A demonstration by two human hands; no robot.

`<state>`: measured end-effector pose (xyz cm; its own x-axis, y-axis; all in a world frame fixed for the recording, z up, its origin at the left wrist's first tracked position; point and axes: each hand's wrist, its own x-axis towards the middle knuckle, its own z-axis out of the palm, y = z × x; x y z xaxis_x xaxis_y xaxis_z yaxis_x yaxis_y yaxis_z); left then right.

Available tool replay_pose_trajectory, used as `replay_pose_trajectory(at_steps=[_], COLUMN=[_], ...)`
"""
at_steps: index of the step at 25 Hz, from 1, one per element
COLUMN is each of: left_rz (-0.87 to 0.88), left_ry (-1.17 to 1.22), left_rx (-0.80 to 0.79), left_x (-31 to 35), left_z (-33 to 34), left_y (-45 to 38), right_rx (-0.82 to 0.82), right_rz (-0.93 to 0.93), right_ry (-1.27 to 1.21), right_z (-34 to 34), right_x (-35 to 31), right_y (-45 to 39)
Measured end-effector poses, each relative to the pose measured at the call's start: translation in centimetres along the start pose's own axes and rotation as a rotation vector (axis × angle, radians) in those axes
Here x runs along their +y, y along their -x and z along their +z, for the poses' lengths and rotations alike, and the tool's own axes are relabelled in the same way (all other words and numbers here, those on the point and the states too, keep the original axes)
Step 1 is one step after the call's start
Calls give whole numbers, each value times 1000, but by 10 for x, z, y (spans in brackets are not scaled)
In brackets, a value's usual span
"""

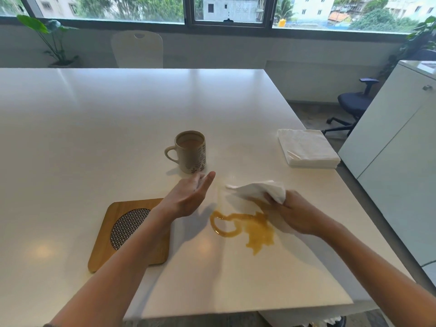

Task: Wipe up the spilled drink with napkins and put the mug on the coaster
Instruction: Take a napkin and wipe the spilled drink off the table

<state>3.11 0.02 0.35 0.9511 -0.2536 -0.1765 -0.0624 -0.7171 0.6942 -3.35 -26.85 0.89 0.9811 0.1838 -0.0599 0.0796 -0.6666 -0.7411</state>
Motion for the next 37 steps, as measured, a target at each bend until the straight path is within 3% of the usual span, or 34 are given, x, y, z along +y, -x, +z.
replay_pose_trajectory(at_steps=[4,16,26,33,37], left_rz=[8,27,49,47,59], left_ry=[10,22,-19,81,67], left_rx=[1,-19,-76,-106,-26], left_x=[1,-2,-10,-10,-11], left_z=[-1,2,1,-6,-1], left_y=[1,-2,-6,-6,-6], right_rx=[-177,-199,-516,-323,-362], right_rz=[-62,-137,-300,-244,-192], right_ry=[90,134,175,-35,-53], right_z=[34,87,59,40,31], right_x=[4,-28,-29,-17,-14], right_y=[15,20,34,57,63])
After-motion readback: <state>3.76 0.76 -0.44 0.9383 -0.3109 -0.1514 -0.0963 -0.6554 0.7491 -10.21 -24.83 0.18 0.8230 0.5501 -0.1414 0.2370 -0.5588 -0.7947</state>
